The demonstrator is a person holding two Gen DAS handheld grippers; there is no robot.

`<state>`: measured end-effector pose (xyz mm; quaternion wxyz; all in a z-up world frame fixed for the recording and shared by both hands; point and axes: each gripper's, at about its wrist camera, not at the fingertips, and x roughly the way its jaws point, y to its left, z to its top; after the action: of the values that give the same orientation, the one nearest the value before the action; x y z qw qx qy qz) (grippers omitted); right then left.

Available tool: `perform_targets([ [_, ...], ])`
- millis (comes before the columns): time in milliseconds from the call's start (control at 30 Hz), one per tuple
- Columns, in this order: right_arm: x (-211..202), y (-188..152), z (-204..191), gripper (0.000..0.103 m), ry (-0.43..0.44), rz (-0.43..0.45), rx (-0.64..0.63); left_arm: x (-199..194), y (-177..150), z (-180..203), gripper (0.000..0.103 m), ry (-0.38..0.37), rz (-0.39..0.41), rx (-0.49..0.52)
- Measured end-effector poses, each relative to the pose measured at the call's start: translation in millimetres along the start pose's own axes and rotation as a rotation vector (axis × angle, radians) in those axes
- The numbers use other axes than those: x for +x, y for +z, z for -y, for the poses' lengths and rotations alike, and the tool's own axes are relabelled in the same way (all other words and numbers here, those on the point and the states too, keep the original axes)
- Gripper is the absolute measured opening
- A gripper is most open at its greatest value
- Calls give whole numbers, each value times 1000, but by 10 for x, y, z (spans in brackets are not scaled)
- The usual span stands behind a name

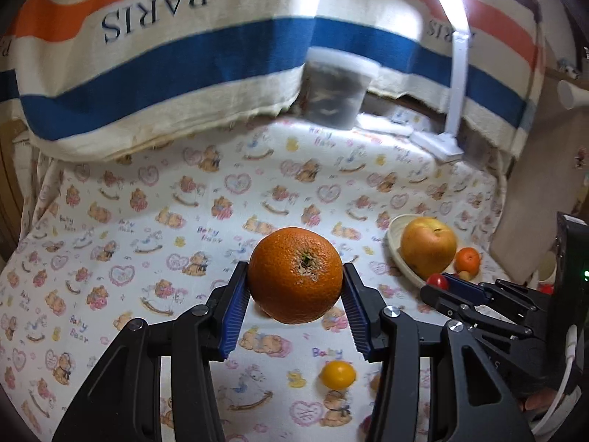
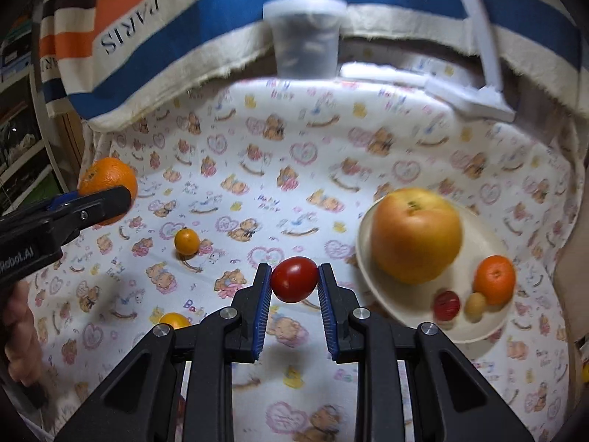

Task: Organize fruits
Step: 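Carry the orange and cherry tomato over the cream plate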

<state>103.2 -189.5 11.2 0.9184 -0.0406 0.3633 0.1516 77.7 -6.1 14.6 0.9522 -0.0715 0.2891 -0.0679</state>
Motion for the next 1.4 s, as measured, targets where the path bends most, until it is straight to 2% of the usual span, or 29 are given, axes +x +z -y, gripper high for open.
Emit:
perform_targets([
  [67,-55,12,50,26,-4,0,22,-85,12,78,48,12,27,31],
  [167,-187,67,104,26,3,15,28,-206,49,209,48,-23,40,67],
  [300,-440,142,145,26,-18,86,15,-388,83,450,48,-16,87,152],
  [433,-687,204,259,26,-2,143,46,-476,128,657,48,-21,96,218],
  [833,-1140,363,629,26,-59,304,91,-481,467,1112,48,-69,118,214],
  [1133,-1056,364,972,26,-119,304,163,-98,499,1321,48,-132,62,224],
  [1300,-859,264,1130,26,-144,278,195,134,418,1384,48,-150,-3,236],
  [1400,-693,194,1224,26,-149,241,212,296,343,1428,48,-128,-60,272],
])
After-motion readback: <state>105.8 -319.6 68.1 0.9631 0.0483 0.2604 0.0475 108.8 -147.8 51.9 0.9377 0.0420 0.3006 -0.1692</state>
